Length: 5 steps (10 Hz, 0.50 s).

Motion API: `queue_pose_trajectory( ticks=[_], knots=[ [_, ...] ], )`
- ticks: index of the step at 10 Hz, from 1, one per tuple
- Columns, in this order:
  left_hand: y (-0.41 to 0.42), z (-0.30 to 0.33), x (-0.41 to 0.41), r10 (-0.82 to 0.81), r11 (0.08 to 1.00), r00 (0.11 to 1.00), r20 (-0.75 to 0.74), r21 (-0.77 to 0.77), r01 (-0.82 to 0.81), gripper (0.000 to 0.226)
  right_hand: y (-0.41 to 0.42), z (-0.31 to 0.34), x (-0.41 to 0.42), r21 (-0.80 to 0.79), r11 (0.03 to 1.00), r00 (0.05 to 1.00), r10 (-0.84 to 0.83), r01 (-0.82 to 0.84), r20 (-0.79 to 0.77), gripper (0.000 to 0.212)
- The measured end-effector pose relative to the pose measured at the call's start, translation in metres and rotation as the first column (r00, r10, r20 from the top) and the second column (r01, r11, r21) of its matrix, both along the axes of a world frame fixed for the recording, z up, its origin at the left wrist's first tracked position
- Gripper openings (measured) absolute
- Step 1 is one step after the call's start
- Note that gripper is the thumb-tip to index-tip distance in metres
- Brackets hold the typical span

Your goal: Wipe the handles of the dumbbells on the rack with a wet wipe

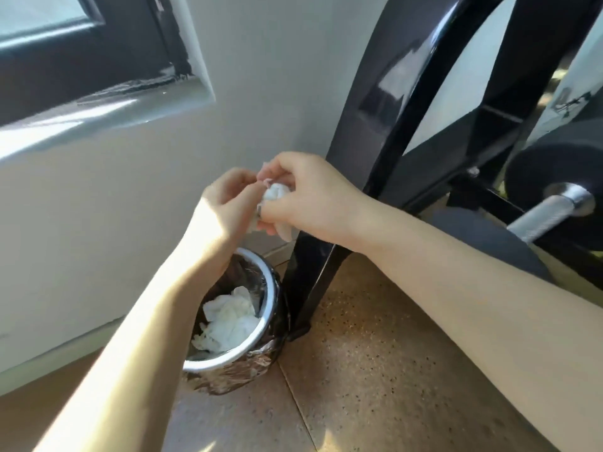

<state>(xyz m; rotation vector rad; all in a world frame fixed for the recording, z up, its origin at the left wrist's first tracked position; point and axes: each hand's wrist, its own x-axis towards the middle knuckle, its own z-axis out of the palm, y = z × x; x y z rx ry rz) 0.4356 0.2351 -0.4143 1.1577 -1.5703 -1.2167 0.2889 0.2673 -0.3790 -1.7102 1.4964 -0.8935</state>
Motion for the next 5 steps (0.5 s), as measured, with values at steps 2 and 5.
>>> queue_pose_trajectory(
  ticks=[2, 5],
  knots=[
    [-0.019, -0.023, 0.058, 0.157, 0.983, 0.947, 0.282, -0.134, -0.123, 0.008, -0.020, -0.031, 0.060, 0.028, 1.000, 1.000, -0.015, 0.014, 0.008, 0.066],
    [-0.021, -0.063, 0.109, -0.009, 0.996, 0.593, 0.806, -0.044, 0.074, 0.033, -0.025, -0.067, 0.084, 0.139, 0.990, 0.918, 0.084, -0.033, -0.387, 0.068]
  ],
)
